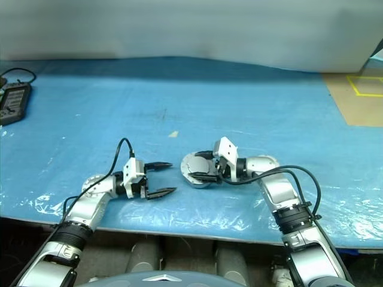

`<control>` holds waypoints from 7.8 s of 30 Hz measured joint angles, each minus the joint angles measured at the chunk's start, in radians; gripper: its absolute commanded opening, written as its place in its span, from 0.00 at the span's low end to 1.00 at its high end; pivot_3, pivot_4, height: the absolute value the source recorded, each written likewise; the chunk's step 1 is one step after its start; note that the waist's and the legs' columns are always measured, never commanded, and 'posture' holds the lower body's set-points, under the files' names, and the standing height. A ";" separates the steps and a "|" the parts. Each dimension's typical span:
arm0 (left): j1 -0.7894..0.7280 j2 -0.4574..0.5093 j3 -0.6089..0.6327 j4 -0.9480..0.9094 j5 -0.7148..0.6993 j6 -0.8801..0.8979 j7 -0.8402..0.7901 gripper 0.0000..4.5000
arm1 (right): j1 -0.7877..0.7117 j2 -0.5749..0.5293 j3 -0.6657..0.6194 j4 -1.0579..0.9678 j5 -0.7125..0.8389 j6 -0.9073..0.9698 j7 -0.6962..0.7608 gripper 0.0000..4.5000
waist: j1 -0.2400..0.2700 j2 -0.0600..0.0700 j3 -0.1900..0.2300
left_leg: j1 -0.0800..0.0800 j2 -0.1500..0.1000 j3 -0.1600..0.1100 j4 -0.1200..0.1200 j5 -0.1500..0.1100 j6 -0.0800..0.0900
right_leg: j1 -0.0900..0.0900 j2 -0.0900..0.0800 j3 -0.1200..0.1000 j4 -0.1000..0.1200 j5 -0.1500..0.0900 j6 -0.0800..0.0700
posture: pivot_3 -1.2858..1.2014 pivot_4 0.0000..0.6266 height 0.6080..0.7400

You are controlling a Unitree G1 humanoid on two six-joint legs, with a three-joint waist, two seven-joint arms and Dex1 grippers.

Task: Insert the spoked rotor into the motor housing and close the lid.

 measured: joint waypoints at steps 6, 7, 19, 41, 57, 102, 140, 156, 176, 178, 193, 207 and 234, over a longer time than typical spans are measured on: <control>-0.007 -0.004 0.001 0.062 0.002 -0.048 -0.014 0.90 | -0.014 -0.016 0.027 -0.006 -0.034 -0.013 -0.004 0.66 | 0.000 0.000 0.000 | 0.000 0.000 0.000 0.000 0.000 0.000 | 0.000 0.000 0.000 0.000 0.000 0.000 | 0.52 0.24 1.00; -0.013 -0.006 0.001 0.076 0.002 -0.059 -0.019 0.90 | -0.016 -0.020 0.032 -0.006 -0.040 -0.021 -0.004 0.66 | 0.000 0.000 0.000 | 0.001 0.000 0.000 0.000 0.000 0.000 | 0.001 0.000 0.000 0.000 0.000 0.000 | 0.52 0.24 1.00; -0.011 -0.011 0.003 0.093 0.001 -0.088 -0.025 0.90 | -0.040 -0.040 0.067 0.020 -0.074 -0.068 -0.001 0.66 | -0.001 0.000 -0.002 | 0.006 0.000 0.000 0.000 0.000 0.000 | 0.005 0.000 0.001 0.000 0.000 0.000 | 0.52 0.24 1.00; -0.008 -0.011 0.003 0.099 0.004 -0.074 -0.024 0.90 | -0.084 -0.071 0.113 0.065 -0.077 -0.087 0.001 0.66 | -0.001 -0.005 -0.012 | 0.007 0.000 0.000 -0.001 0.000 0.000 | 0.007 -0.001 0.001 -0.001 -0.003 0.006 | 0.52 0.24 1.00; 0.004 -0.027 0.006 0.067 0.003 -0.035 0.040 0.90 | -0.095 -0.091 0.143 0.071 -0.092 -0.081 -0.005 0.66 | 0.001 -0.006 -0.019 | 0.009 0.000 0.000 -0.005 0.000 0.000 | 0.009 -0.002 0.001 -0.003 -0.005 0.008 | 0.52 0.24 1.00; -0.065 -0.084 0.000 0.030 -0.032 0.153 0.036 0.00 | -0.074 -0.102 0.141 0.016 -0.092 -0.026 -0.020 0.66 | 0.000 -0.006 -0.021 | 0.009 0.000 -0.001 -0.011 0.000 0.000 | 0.013 -0.002 0.001 -0.016 -0.005 0.009 | 0.52 0.24 1.00; -0.101 -0.066 -0.059 -0.061 0.028 0.221 0.052 0.00 | -0.062 -0.103 0.106 0.004 -0.082 -0.002 -0.043 1.00 | 0.001 -0.005 -0.021 | 0.008 -0.001 0.000 -0.014 0.000 0.000 | 0.013 -0.002 0.000 -0.019 -0.004 0.008 | 0.52 0.24 1.00; -0.106 -0.063 -0.059 -0.057 0.029 0.196 0.044 0.00 | 0.036 -0.117 -0.211 -0.155 0.317 0.493 -0.107 1.00 | 0.002 -0.002 -0.018 | 0.004 -0.001 0.000 -0.018 0.002 -0.005 | 0.009 -0.002 -0.006 -0.021 -0.002 0.003 | 0.52 0.24 1.00; -0.109 -0.072 -0.060 -0.024 0.033 0.156 0.046 0.00 | 0.109 -0.059 -0.318 -0.078 0.515 0.926 -0.225 1.00 | 0.021 -0.001 -0.019 | 0.006 0.000 0.001 -0.018 0.002 -0.005 | 0.009 -0.002 -0.007 -0.019 -0.002 0.002 | 0.52 0.24 1.00; -0.109 -0.072 -0.060 -0.024 0.034 0.157 0.047 0.00 | 0.114 -0.040 -0.323 -0.078 0.527 0.937 -0.237 1.00 | 0.023 -0.001 -0.019 | 0.006 0.000 0.001 -0.017 0.002 -0.006 | 0.010 -0.002 -0.007 -0.018 -0.002 0.002 | 0.52 0.24 1.00; -0.107 -0.061 -0.061 -0.026 0.043 0.162 0.056 0.00 | 0.103 -0.005 -0.372 -0.036 0.586 0.979 -0.286 0.44 | 0.025 0.000 -0.019 | 0.007 0.000 0.001 -0.017 0.003 -0.006 | 0.010 -0.002 -0.007 -0.018 -0.002 0.002 | 0.52 0.24 1.00; -0.108 -0.062 -0.060 -0.011 0.045 0.147 0.049 0.00 | 0.105 -0.006 -0.373 -0.037 0.591 0.969 -0.282 0.25 | 0.026 0.000 -0.019 | 0.007 0.000 0.001 -0.017 0.003 -0.006 | 0.011 -0.002 -0.007 -0.018 -0.002 0.002 | 0.52 0.24 1.00; -0.116 -0.206 0.256 -0.036 -0.352 0.702 0.262 0.98 | -0.074 0.147 -0.651 0.176 0.670 0.959 -0.543 0.25 | 0.024 0.002 -0.017 | -0.004 0.000 0.000 -0.016 0.003 -0.007 | 0.000 -0.001 -0.008 -0.016 -0.001 0.002 | 0.52 0.24 1.00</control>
